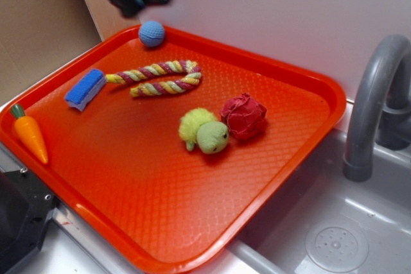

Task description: Grab the black box.

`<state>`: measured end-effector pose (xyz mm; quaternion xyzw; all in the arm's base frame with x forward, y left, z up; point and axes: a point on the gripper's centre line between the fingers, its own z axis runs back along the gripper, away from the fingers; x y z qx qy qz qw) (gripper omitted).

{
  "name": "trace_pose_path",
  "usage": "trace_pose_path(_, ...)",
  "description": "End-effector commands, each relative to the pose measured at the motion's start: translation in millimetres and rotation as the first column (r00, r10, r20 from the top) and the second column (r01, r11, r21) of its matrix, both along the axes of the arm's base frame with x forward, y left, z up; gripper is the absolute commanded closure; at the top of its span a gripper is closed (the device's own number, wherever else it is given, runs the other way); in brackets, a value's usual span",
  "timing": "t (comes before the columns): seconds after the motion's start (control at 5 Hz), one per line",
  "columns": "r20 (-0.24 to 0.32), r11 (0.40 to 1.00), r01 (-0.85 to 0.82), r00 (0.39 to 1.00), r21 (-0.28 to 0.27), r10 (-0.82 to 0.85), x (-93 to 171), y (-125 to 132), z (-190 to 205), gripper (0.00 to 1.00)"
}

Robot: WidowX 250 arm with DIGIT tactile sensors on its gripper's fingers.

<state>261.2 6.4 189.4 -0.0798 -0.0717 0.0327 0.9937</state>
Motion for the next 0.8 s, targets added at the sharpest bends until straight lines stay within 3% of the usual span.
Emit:
trace_pose_path(0.0, -0.035, 0.989, 0.142, 0.99, 0.053, -0.14, -17, 2, 48, 1.0)
trace_pose_path(0.6, -0.011, 0.99, 0.09, 0.996, 0.112, -0.089, -14, 11, 34, 1.0)
